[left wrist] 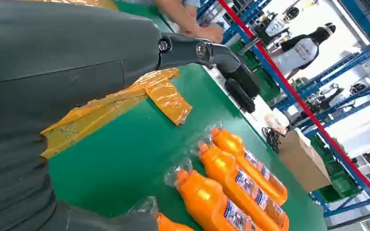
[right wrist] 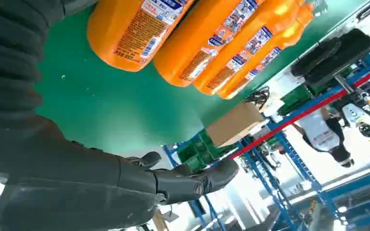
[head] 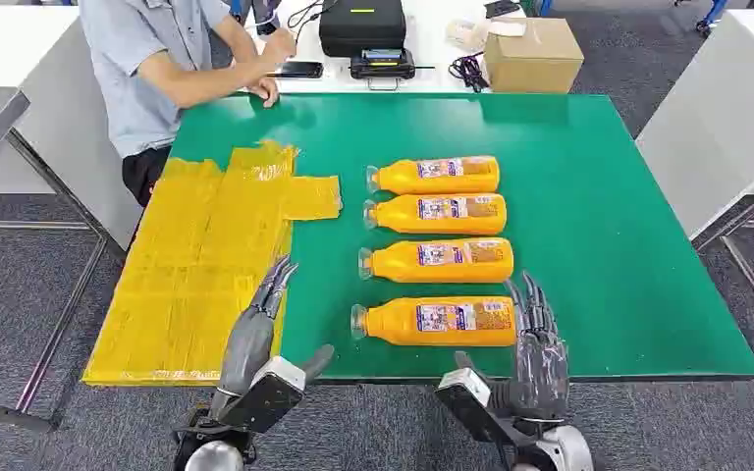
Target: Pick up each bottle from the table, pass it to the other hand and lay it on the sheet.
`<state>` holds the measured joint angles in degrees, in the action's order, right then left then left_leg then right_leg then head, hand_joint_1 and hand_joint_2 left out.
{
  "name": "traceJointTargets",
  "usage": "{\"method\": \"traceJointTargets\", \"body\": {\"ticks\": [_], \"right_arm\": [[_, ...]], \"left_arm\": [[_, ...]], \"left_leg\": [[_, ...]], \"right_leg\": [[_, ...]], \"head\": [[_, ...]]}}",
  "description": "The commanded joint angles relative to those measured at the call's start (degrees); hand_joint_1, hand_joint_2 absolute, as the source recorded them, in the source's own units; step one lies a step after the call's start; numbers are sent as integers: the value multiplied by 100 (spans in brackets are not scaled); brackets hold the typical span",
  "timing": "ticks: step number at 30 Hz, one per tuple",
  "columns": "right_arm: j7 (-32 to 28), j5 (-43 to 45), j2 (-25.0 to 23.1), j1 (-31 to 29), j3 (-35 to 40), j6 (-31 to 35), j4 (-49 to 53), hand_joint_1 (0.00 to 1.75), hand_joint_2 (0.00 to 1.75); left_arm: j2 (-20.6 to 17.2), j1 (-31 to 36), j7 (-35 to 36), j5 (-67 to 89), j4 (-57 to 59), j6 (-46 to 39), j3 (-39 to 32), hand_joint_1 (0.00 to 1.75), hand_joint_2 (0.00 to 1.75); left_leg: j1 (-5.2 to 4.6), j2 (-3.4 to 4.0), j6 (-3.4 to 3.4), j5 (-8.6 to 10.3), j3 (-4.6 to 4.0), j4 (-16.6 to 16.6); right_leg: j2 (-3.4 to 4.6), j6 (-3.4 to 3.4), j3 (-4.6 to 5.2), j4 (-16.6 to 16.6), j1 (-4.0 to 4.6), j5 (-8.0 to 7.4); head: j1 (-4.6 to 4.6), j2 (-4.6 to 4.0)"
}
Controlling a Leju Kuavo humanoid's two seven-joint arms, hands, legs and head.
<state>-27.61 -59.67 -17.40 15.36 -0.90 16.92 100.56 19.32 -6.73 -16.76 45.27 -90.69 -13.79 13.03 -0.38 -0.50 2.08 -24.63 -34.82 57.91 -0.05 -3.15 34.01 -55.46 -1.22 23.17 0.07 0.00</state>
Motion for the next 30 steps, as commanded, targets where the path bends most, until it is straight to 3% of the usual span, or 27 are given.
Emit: {"method": "traceJointTargets", "body": {"ticks": [1, 7, 12, 22, 25, 30], "right_arm": [[-17, -64, -50, 44, -101, 26, -8, 0, 175], [-67, -213, -190, 366, -201, -32, 164, 0, 175], [-106, 91, -260, 350, -391, -120, 300, 0, 175], [-117, -142, -228, 307, -333, -305, 208, 0, 175], [267, -1139, 66, 151, -92, -86, -181, 0, 175], [455, -994, 706, -432, -18, 72, -493, 0, 175]], "left_arm": [[68, -98, 42, -7, -48, 39, 193, 0, 175], [68, -5, 72, -232, 343, -18, 178, 0, 175], [68, 35, 60, -272, 457, -74, 202, 0, 175], [68, 43, 61, -323, 533, -54, 162, 0, 175], [68, 106, 26, -436, 645, -22, 130, 0, 175], [68, 238, -111, -619, 719, 252, 289, 0, 175]], "left_leg": [[6, 3, -11, -14, 21, 3], [8, -10, -14, -15, 29, 0], [3, -7, -9, -6, 17, -4], [3, -1, -9, -8, 17, -2], [3, 1, -7, -5, 15, -5], [6, 10, -7, -3, 17, -7]], "right_leg": [[0, 13, -22, 0, 7, 12], [-14, 17, -34, 3, 9, 17], [-11, 11, -18, 2, 4, 9], [-3, 11, -17, 2, 4, 8], [-2, 9, -15, 6, 4, 4], [7, 8, -18, 13, 6, -2]], "head": [[-2, 0], [0, 0], [0, 0], [-2, 0], [-2, 0], [-4, 0]]}}
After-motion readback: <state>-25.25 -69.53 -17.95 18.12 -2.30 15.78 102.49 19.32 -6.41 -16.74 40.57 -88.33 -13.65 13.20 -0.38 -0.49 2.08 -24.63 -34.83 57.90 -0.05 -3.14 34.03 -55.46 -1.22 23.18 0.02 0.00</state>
